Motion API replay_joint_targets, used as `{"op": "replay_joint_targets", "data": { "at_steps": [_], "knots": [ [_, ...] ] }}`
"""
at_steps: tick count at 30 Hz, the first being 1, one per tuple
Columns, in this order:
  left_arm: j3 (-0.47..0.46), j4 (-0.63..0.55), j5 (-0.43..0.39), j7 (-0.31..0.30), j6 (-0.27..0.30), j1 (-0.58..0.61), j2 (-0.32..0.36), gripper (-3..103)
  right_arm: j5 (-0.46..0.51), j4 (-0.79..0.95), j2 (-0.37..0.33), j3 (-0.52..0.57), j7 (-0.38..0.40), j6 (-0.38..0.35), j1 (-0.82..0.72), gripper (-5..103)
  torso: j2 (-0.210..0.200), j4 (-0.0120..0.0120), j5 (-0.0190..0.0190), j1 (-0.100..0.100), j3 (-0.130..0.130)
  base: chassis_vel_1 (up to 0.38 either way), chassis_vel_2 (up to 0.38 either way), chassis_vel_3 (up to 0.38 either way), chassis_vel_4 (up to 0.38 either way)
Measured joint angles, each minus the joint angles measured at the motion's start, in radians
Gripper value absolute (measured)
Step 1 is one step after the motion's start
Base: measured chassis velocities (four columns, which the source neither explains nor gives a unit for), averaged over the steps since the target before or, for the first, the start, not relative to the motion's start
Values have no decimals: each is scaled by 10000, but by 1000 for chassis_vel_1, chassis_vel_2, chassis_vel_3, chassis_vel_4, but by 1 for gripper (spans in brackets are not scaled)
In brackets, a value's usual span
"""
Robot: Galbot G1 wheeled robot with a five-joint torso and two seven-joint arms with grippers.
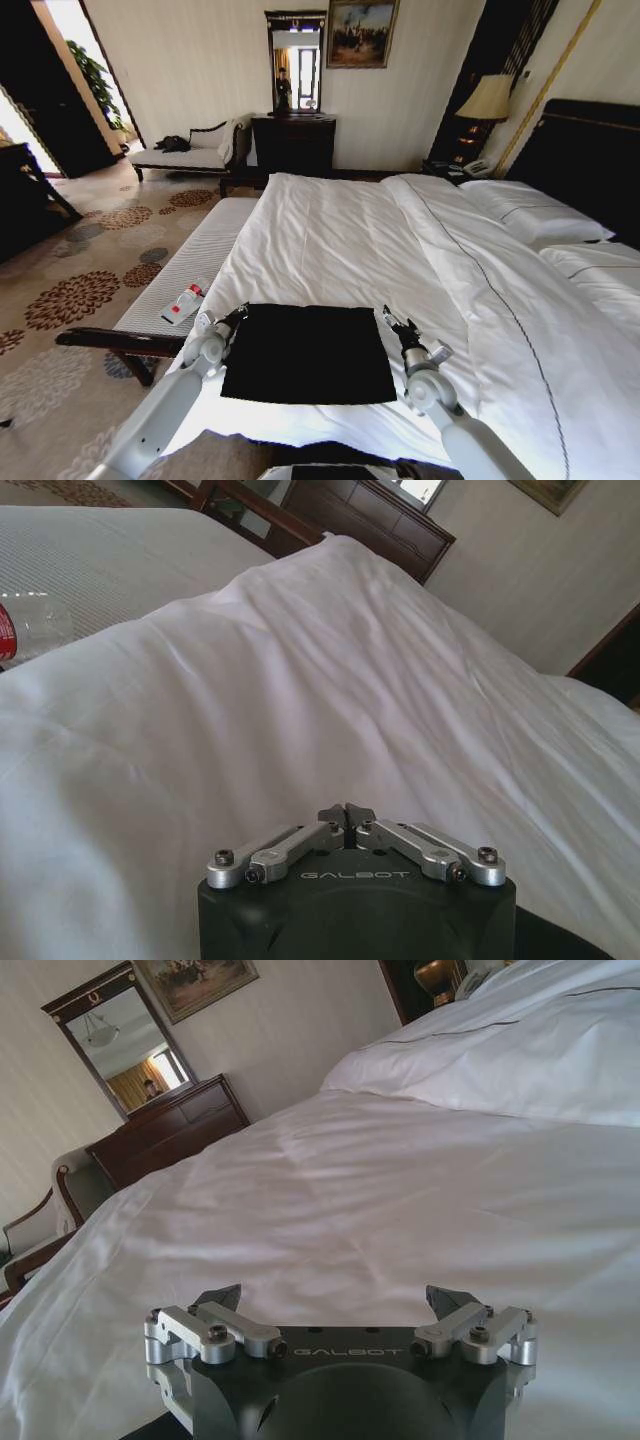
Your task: Fold the clothes on the bed.
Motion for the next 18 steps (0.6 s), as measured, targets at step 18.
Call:
{"op": "replay_joint_targets", "data": {
  "at_steps": [18],
  "knots": [
    [-570, -62, -93, 132, -212, 418, -69, 35, -133, -556, 219, -230, -117, -150, 401, 100, 0, 2, 1, 0, 0, 0, 0, 0, 0]
  ]
}}
